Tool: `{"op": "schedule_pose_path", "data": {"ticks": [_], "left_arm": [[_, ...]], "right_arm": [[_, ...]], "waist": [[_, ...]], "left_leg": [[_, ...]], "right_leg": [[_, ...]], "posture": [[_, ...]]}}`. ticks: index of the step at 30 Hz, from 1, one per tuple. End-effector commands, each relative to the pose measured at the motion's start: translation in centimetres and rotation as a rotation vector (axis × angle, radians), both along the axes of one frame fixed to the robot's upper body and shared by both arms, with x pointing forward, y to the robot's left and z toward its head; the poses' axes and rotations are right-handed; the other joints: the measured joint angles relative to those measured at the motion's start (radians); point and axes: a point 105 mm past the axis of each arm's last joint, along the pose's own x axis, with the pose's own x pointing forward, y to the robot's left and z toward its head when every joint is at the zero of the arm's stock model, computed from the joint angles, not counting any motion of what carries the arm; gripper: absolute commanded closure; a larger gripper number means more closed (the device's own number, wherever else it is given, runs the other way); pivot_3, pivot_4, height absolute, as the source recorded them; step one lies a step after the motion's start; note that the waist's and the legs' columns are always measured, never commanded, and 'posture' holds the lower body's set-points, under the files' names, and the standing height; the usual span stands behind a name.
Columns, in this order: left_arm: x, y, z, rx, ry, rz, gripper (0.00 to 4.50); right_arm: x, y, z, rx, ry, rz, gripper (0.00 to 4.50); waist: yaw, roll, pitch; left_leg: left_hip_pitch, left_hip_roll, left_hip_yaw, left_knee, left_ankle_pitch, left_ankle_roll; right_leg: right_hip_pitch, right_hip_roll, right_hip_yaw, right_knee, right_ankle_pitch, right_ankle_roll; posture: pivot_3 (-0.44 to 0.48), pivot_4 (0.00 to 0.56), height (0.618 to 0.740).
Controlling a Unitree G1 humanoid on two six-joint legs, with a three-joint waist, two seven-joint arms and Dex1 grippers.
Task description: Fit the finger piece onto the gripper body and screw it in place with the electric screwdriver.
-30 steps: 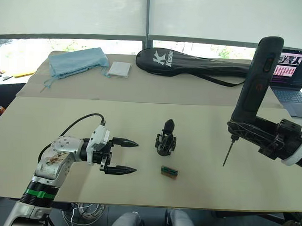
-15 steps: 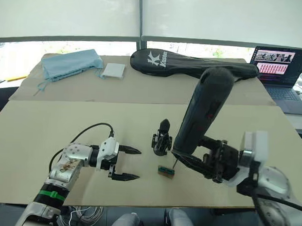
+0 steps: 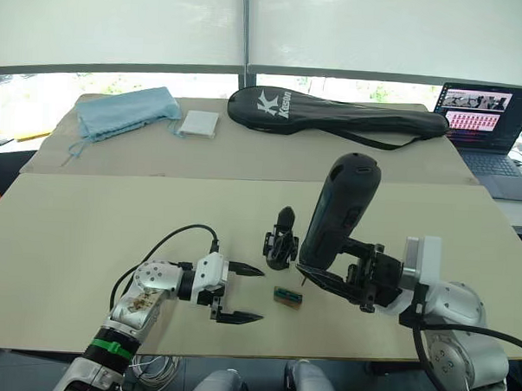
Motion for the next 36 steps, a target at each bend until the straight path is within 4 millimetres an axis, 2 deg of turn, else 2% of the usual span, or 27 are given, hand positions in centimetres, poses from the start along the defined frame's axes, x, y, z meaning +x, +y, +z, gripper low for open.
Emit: {"op": "schedule_pose_path", "data": {"ticks": [1, 11, 36], "left_arm": [[-0.3, -0.5, -0.2, -0.004, -0.012, -0.014, 0.0], [0.3, -1.9, -0.9, 0.032, -0.012, -0.029, 0.0], [0.1, -3.1, -0.8, 0.007, -0.004, -0.048, 0.0]], "right_arm": [[-0.7, 0.5, 1.1, 0.013, -0.082, 0.029, 2.57], [-1.1, 0.8, 0.4, 0.0, -0.075, 0.032, 2.57], [-0.7, 0.9, -0.4, -0.027, -0.074, 0.007, 2.57]], "waist": [[0.0, 0.0, 0.0], [0.007, 0.0, 0.0], [0.007, 0.0, 0.0]], "left_leg": [[0.0, 0.0, 0.0, 0.0, 0.0, 0.0], [0.0, 0.0, 0.0, 0.0, 0.0, 0.0], [0.0, 0.0, 0.0, 0.0, 0.0, 0.0]], "right_leg": [[0.0, 0.0, 0.0, 0.0, 0.0, 0.0], [0.001, 0.0, 0.0, 0.0, 0.0, 0.0], [0.001, 0.0, 0.0, 0.0, 0.0, 0.0]], "posture": [[0.0, 0.15, 0.74], [0.0, 0.15, 0.74], [0.0, 0.15, 0.74]]}}
